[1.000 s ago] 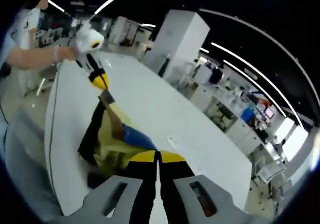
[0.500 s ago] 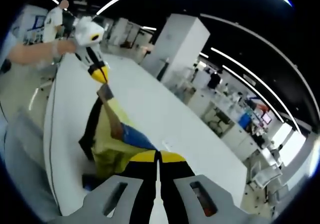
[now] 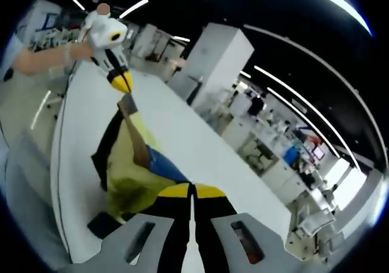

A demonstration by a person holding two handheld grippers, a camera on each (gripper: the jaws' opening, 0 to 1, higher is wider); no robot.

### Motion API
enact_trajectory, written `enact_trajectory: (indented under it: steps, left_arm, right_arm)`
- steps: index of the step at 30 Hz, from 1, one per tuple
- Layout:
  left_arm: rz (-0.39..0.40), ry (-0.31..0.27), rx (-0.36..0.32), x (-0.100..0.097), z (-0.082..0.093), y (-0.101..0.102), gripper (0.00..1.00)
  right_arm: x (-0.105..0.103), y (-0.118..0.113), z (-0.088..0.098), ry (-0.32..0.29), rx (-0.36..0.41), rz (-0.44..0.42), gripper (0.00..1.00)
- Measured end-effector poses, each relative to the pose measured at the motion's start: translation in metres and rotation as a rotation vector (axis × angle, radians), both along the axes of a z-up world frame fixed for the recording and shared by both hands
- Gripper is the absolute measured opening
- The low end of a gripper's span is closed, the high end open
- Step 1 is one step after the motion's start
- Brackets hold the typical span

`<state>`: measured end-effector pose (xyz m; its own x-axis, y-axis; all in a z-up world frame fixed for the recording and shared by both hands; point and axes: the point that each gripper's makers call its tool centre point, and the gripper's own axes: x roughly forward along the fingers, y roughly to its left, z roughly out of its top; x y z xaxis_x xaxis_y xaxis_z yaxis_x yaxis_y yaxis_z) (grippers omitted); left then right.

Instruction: Fold the garment on the visible template until the final outline fits inside the template.

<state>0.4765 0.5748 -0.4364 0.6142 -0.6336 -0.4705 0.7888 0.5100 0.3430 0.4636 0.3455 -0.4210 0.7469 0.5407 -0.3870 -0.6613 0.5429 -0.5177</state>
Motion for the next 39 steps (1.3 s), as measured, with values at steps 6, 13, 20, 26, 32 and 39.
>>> enact_trajectory:
  steps: [6, 13, 20, 26, 32, 39]
  left_arm:
    - [-0.004, -0.042, 0.022, -0.007, 0.021, 0.001, 0.00]
    - [-0.002, -0.085, 0.043, -0.013, 0.045, 0.004, 0.00]
    - [-0.017, -0.136, 0.074, -0.027, 0.069, 0.003, 0.00]
    - [-0.027, -0.170, 0.097, -0.037, 0.087, 0.001, 0.00]
    - [-0.037, -0.203, 0.128, -0.046, 0.098, -0.001, 0.00]
    - [-0.066, -0.229, 0.178, -0.068, 0.105, -0.006, 0.00]
  right_arm:
    - [-0.001, 0.000, 0.015, -0.028, 0.013, 0.007, 0.01]
    - [-0.007, 0.003, 0.036, -0.072, 0.017, 0.022, 0.01]
    - [-0.014, 0.005, 0.059, -0.121, 0.012, 0.036, 0.01]
    - [-0.021, 0.005, 0.076, -0.152, 0.014, 0.049, 0.01]
    - [-0.034, 0.002, 0.086, -0.179, 0.009, 0.060, 0.01]
    - [-0.056, 0.004, 0.093, -0.198, -0.002, 0.090, 0.01]
